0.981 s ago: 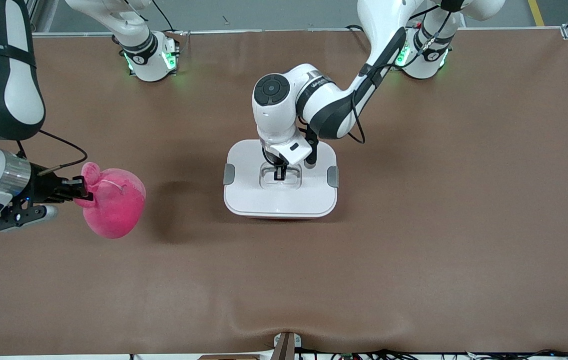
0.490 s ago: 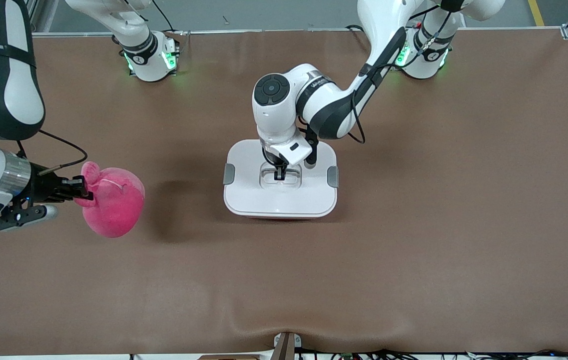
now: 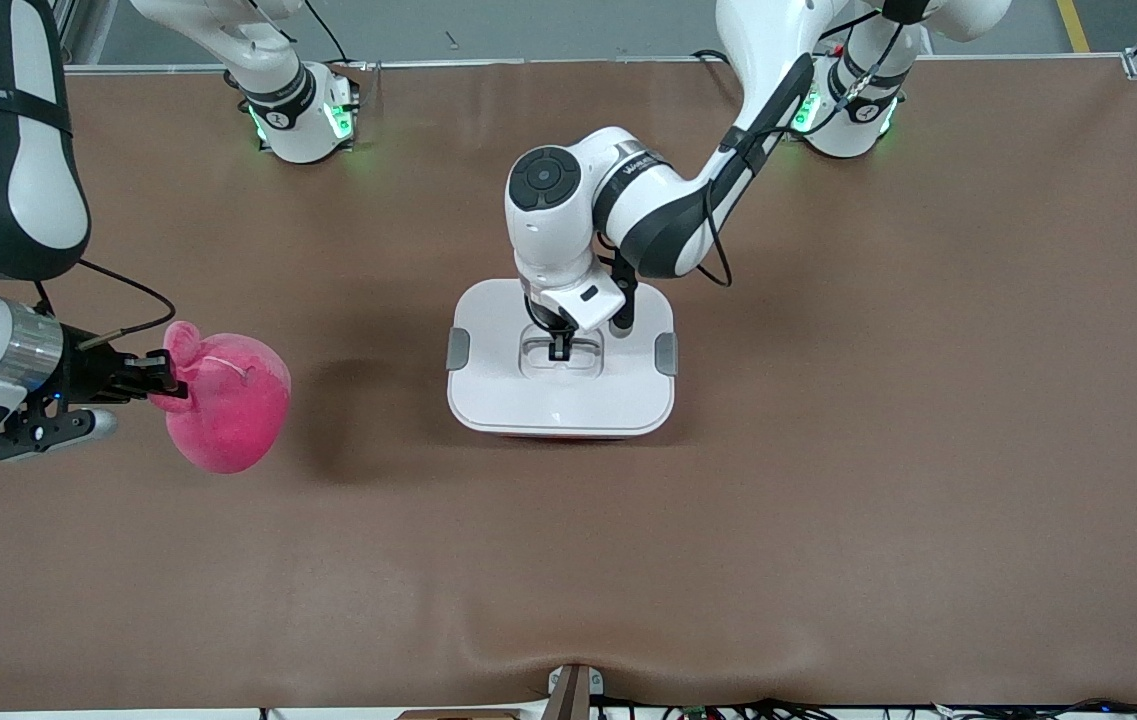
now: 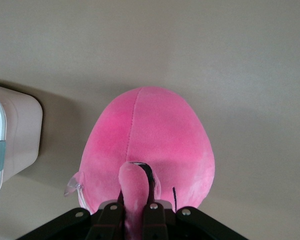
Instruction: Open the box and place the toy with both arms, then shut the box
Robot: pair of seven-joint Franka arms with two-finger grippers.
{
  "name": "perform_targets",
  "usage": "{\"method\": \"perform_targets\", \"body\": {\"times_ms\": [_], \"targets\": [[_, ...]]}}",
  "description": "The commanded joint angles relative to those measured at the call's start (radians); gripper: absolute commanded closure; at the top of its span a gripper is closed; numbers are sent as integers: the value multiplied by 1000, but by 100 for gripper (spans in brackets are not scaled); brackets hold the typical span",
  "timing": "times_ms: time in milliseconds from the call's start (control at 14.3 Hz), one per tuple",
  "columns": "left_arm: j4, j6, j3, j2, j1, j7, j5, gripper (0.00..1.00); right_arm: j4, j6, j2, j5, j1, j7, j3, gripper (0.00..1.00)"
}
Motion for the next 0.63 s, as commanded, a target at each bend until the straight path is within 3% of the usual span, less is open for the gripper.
{"method": "perform_targets", "body": {"times_ms": [0,561], "targets": [[7,-3,4,-15,-6,-16,20,100,28,-35,5,16,10,19,-5,100],[7,-17,4,-47,0,-15,20,100,29,-78,-20,70,36,91,2,100]]}}
